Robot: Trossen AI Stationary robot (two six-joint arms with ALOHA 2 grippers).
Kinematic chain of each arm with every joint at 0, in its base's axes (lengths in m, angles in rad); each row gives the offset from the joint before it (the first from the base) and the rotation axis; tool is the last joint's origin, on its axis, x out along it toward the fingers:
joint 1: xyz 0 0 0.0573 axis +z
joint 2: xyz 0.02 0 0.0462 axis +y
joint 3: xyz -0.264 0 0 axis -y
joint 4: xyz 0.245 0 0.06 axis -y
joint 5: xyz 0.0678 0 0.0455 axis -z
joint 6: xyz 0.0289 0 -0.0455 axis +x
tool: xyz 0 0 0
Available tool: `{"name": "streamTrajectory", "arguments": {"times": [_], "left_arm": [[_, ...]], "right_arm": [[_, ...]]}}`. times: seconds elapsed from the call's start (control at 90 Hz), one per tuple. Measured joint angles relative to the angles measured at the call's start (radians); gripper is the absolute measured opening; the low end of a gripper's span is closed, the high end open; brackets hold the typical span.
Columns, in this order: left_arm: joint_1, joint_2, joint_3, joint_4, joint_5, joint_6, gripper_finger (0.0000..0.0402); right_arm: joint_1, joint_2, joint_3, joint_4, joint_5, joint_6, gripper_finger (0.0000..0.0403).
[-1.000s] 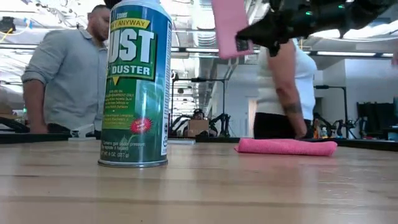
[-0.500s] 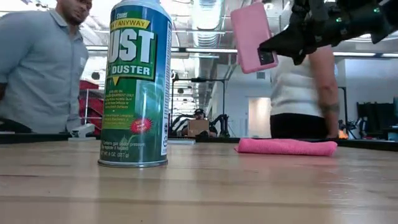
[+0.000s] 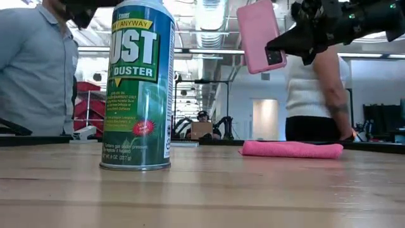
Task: Apply microfiber cloth
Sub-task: Spray the back of the pink cellphone with the white spray bottle
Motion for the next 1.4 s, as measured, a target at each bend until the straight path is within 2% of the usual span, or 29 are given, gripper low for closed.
{"name": "streamTrajectory", "arguments": {"times": [0.211,0.489,0.811,0.944,1.122,1.4], "left_arm": [[0.018,0.075,0.001,0.133,0.023,0.085,0.0001],[0.055,0.068,0.002,0.132,0.025,0.131,0.0000],[0.135,0.069,0.005,0.188,0.143,0.235,0.0000],[0.108,0.069,0.061,0.111,0.142,0.254,0.0000],[0.068,0.069,0.154,-0.104,0.104,0.147,0.0000],[0.024,0.069,0.158,-0.116,0.096,0.048,0.0000]], "right_arm": [[0.011,0.000,0.000,0.005,0.021,0.002,0.0018],[0.012,0.000,0.000,0.005,0.021,0.002,0.0017],[0.012,0.000,0.000,0.005,0.021,-0.001,0.0017],[0.012,0.000,0.000,0.002,0.021,-0.002,0.0017],[0.012,0.000,0.000,0.001,0.021,-0.006,0.0017],[0.015,0.000,0.000,0.001,0.021,-0.010,0.0017]]}}
